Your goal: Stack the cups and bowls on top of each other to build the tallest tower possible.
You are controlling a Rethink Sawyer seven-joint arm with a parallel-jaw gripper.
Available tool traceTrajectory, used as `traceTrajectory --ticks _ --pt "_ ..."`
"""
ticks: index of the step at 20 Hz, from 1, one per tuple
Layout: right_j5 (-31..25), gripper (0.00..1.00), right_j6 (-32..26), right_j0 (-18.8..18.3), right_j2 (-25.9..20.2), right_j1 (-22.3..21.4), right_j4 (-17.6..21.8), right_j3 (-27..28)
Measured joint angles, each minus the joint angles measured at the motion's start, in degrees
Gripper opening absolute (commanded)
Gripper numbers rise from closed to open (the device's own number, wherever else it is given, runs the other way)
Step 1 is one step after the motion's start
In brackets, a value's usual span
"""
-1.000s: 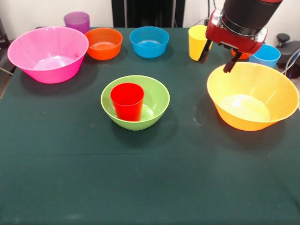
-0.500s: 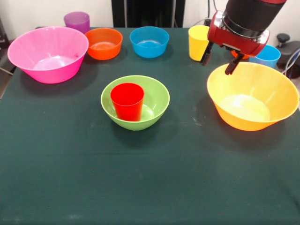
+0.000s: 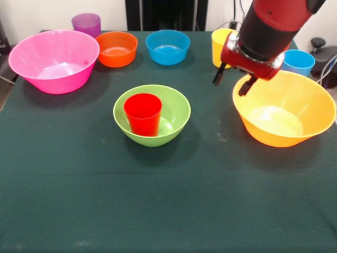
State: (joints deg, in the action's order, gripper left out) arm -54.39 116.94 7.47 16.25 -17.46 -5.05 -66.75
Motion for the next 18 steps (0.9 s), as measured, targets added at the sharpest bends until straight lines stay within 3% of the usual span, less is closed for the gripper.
traceTrajectory --ticks 18 --pt "2.11 1.00 0.00 0.10 1.67 2.83 0.15 0.03"
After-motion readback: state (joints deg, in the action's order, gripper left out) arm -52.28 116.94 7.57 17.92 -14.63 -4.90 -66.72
